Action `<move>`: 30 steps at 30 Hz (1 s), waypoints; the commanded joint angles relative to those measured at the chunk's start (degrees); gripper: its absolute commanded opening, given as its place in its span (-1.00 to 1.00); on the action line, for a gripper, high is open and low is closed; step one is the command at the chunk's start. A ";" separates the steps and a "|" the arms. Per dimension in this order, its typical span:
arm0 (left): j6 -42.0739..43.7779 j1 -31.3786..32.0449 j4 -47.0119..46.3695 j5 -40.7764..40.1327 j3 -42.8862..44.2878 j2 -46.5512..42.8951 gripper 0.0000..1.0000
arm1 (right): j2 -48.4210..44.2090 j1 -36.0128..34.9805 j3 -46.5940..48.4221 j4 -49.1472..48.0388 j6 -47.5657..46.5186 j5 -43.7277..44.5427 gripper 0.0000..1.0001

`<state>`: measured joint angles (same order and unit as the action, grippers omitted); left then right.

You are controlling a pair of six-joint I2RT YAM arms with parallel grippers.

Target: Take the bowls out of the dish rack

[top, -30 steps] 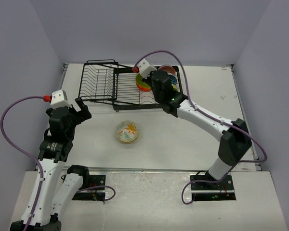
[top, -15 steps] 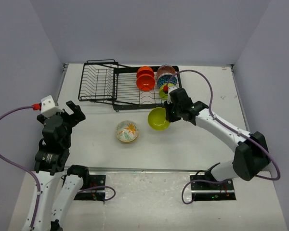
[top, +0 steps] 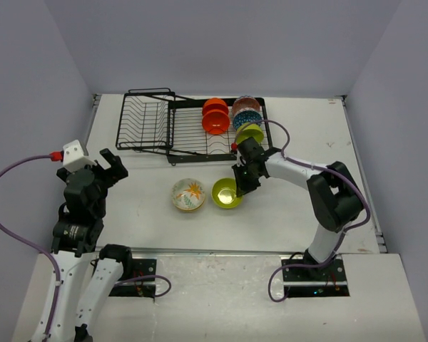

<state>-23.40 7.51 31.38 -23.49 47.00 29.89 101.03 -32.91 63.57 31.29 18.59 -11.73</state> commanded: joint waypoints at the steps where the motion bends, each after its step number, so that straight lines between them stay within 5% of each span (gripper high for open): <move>1: 0.28 -0.39 -0.88 0.81 -0.16 0.08 1.00 | 1.18 0.91 3.84 -0.26 0.05 -1.02 -0.98; 3: 0.37 -0.39 -0.88 0.81 -0.25 -0.18 1.00 | 1.36 1.18 3.67 0.09 -0.31 -0.49 -0.82; 6: 0.37 -0.39 -0.97 1.07 -0.25 -0.27 1.00 | 0.57 1.53 3.31 0.26 -0.66 0.47 -0.31; 10: 0.46 -0.39 -1.05 1.34 -0.16 0.26 1.00 | -1.62 1.88 3.75 1.67 -1.36 0.83 -0.26; 19: 0.28 -0.39 -1.14 1.51 -0.16 -0.01 1.00 | -14.54 2.32 8.93 4.76 -7.94 15.48 0.40; 21: 0.28 -0.39 -1.23 2.13 -0.24 0.08 1.00 | -14.73 2.23 8.94 -1.55 -15.83 25.57 0.74; 25: 0.55 -0.30 -1.40 2.22 -0.51 0.52 1.00 | -12.18 2.32 4.82 -21.06 -36.74 41.57 0.92; 30: 0.63 -0.21 -1.32 2.92 -0.33 2.01 1.00 | -7.35 4.16 0.60 -43.92 -63.96 34.60 0.96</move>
<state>-23.38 7.51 31.14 -21.63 47.00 30.92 90.96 -29.85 66.85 4.73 -22.59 21.58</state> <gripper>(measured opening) 0.997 0.976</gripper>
